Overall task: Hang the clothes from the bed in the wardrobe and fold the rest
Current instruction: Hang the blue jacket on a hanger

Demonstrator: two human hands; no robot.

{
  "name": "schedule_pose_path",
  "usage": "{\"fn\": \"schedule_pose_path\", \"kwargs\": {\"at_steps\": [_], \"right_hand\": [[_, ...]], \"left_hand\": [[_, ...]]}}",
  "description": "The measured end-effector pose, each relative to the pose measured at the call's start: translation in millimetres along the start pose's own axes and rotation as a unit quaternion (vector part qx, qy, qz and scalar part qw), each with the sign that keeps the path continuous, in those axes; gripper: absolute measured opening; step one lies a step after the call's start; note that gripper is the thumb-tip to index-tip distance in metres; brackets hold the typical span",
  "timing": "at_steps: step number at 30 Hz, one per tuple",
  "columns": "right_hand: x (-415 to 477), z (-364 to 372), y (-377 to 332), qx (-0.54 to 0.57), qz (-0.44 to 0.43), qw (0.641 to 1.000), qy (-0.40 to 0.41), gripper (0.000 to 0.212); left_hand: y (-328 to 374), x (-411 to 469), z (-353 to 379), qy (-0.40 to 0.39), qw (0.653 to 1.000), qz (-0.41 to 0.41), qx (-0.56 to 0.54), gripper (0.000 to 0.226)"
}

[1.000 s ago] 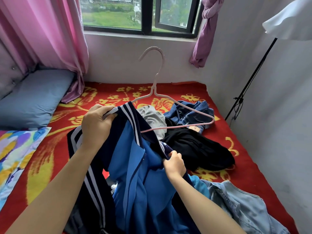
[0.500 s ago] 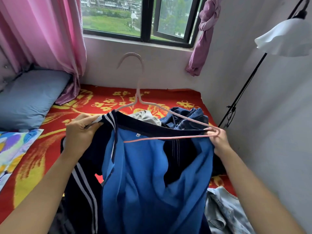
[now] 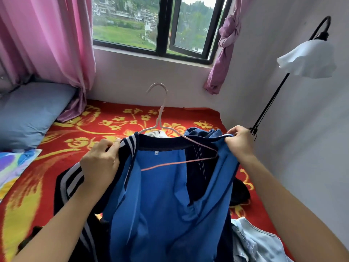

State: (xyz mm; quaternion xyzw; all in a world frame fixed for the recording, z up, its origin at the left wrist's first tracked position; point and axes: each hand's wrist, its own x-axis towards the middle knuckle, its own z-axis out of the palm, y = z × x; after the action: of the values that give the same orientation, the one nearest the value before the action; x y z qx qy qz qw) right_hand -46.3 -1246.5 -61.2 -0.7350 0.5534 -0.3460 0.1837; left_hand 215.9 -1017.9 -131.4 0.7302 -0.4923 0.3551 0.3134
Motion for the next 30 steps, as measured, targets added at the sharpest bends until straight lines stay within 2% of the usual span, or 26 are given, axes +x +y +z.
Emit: {"fn": "schedule_pose_path", "kwargs": {"at_steps": [4,8,9,10,13,14,15,16,17,18,20,22,25,27,30], "right_hand": [[-69,16,-54,0.064,-0.13,0.989,0.006,0.013],[-108,16,-70,0.114,-0.225,0.951,-0.18,0.015],[-103,10,-69,0.123,-0.248,0.947,-0.161,0.015],[-93,2,-67,0.143,-0.263,0.95,-0.093,0.018],[-50,-33,-58,0.206,-0.189,0.942,0.186,0.026],[-36,-44,-57,0.217,-0.169,0.931,0.239,0.023],[-21,-53,-54,0.209,-0.167,0.931,0.248,0.022],[-5,-60,-52,0.182,-0.18,0.943,0.213,0.027],[9,-66,-49,0.146,-0.195,0.961,0.133,0.038],[18,-71,-48,0.123,-0.194,0.973,0.017,0.056],[26,-80,-45,0.121,-0.139,0.962,-0.199,0.085],[32,-85,-39,0.104,-0.089,0.938,-0.319,0.083],[38,-87,-42,0.054,-0.064,0.929,-0.361,0.068],[37,-90,-49,0.07,-0.057,0.928,-0.362,0.062],[34,-92,-57,0.114,-0.113,0.942,-0.295,0.056]], "left_hand": [[11,9,-2,0.028,0.998,-0.058,-0.006,0.029],[8,20,-17,0.147,0.987,-0.059,-0.033,0.017],[8,23,-22,0.165,0.984,-0.051,-0.038,0.015],[7,27,-28,0.177,0.982,-0.046,-0.039,0.014],[5,36,-41,0.19,0.978,-0.066,-0.053,0.015],[5,39,-44,0.193,0.977,-0.073,-0.058,0.016],[5,41,-46,0.199,0.975,-0.073,-0.059,0.016],[5,45,-47,0.211,0.974,-0.062,-0.058,0.016],[5,49,-47,0.223,0.972,-0.044,-0.058,0.016],[4,53,-47,0.23,0.971,-0.03,-0.061,0.016],[0,60,-45,0.24,0.968,-0.023,-0.074,0.016],[-6,65,-41,0.235,0.967,-0.036,-0.091,0.017],[-16,70,-37,0.222,0.969,-0.049,-0.093,0.018],[-22,77,-39,0.21,0.97,-0.062,-0.108,0.019],[-25,89,-48,0.175,0.971,-0.095,-0.129,0.023]]}}
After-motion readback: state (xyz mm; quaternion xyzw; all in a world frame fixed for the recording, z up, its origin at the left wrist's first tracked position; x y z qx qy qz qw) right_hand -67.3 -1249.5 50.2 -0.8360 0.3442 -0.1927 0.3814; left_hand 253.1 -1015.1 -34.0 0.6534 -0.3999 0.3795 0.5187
